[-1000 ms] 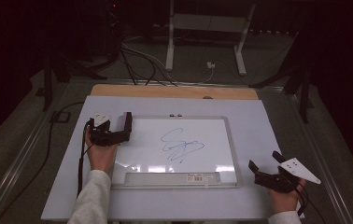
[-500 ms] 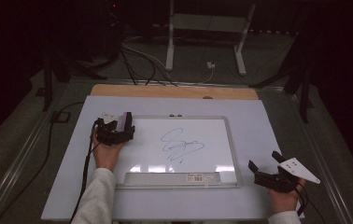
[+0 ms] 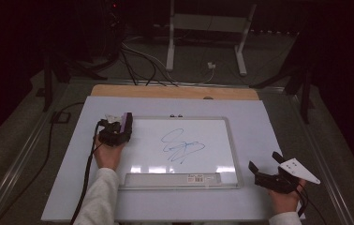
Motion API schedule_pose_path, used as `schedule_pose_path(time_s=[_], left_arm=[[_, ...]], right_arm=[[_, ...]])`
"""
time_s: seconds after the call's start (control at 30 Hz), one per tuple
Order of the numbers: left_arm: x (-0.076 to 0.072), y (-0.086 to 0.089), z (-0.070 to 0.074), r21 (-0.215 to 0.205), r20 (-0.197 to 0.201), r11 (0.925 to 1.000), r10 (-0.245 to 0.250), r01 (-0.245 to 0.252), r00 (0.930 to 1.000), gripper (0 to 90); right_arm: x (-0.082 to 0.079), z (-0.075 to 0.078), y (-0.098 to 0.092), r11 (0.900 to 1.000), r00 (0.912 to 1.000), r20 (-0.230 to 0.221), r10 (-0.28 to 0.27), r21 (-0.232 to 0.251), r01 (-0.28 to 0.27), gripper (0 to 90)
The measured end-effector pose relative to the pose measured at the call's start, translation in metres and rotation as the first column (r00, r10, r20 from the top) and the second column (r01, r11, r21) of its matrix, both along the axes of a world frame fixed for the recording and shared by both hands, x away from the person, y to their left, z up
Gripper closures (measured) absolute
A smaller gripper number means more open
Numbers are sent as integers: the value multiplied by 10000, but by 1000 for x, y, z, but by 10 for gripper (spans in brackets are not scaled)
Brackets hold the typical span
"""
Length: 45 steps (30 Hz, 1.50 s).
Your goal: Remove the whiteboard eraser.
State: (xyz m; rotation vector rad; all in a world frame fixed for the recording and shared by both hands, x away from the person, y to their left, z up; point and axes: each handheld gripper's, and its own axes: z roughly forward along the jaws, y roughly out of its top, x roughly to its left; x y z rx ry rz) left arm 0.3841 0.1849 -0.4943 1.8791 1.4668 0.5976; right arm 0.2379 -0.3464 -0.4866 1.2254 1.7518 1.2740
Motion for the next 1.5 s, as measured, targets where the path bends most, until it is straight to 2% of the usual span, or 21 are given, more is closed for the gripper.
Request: schedule_pose_path(time_s=[0.13,0.33,0.53,0.77,1.13,1.5], left_arm=[[-1,3,2,146,45,9998,145,-145,9999,636],[-9,4,15,-377,656,9993,-49,74,9978,645],[-18,3,26,-582,949,9974,-361,418,9948,644],[-28,-4,37,-573,1176,9929,-973,1046,9883,644],[-39,-18,39,-305,1162,9822,-1806,1852,9767,643],[-46,-33,27,-91,984,9721,-2323,2343,9676,643]], right_arm=[[0,0,0,10000,10000,-5,-3,-15,3,0],[0,0,-1,10000,10000,1,-26,-8,26,0],[-1,1,0,10000,10000,5,-12,6,12,0],[-1,0,0,10000,10000,-1,-16,0,16,0],[-1,0,0,10000,10000,-18,-9,-4,9,0],[-1,0,0,10000,10000,-37,8,-18,-8,1]])
